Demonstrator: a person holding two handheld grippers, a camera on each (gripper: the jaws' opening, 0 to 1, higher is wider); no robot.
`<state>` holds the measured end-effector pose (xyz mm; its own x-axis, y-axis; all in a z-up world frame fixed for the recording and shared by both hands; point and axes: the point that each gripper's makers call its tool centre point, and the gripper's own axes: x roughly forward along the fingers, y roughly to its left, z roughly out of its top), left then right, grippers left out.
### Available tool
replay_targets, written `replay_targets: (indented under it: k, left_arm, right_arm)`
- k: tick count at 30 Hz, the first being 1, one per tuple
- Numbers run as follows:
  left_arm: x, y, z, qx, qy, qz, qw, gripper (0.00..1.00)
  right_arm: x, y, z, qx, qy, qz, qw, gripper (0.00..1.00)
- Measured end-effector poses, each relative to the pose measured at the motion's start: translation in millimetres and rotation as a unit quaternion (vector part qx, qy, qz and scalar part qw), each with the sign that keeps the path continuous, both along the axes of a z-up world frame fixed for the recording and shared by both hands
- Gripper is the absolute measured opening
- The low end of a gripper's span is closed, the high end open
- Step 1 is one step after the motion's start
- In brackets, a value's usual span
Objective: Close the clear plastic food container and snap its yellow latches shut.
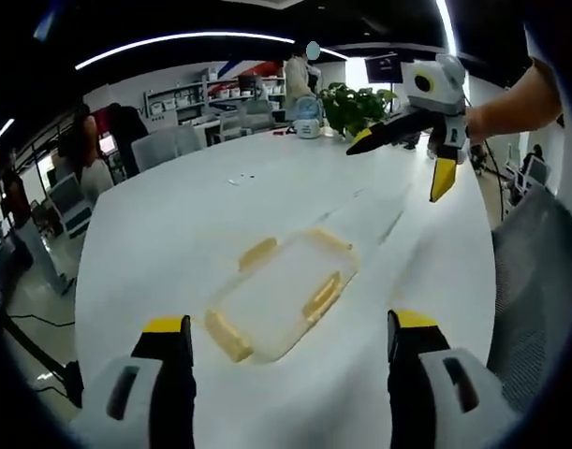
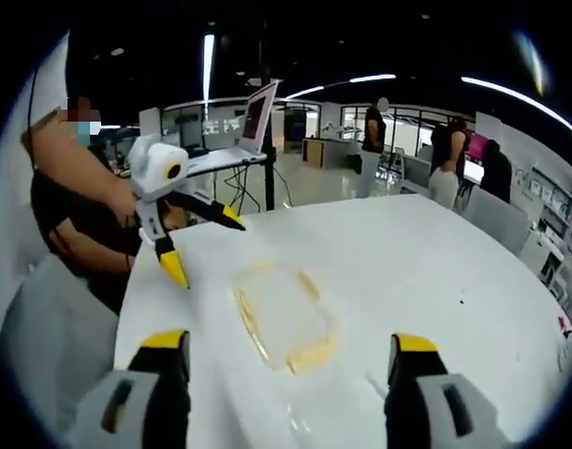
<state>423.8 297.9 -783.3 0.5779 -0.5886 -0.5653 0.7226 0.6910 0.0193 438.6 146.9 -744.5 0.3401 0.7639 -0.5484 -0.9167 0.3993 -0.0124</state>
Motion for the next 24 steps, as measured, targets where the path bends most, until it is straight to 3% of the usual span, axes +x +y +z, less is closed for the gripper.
replay_targets:
  k: [24]
  left_arm:
    - [18.9, 14.3, -19.9, 0.048, 0.012, -0.047, 0.9977, 0.82]
  right_arm:
    - [8.4, 7.7, -36.8, -0.065, 0.017, 0.069, 0.9954, 0.85]
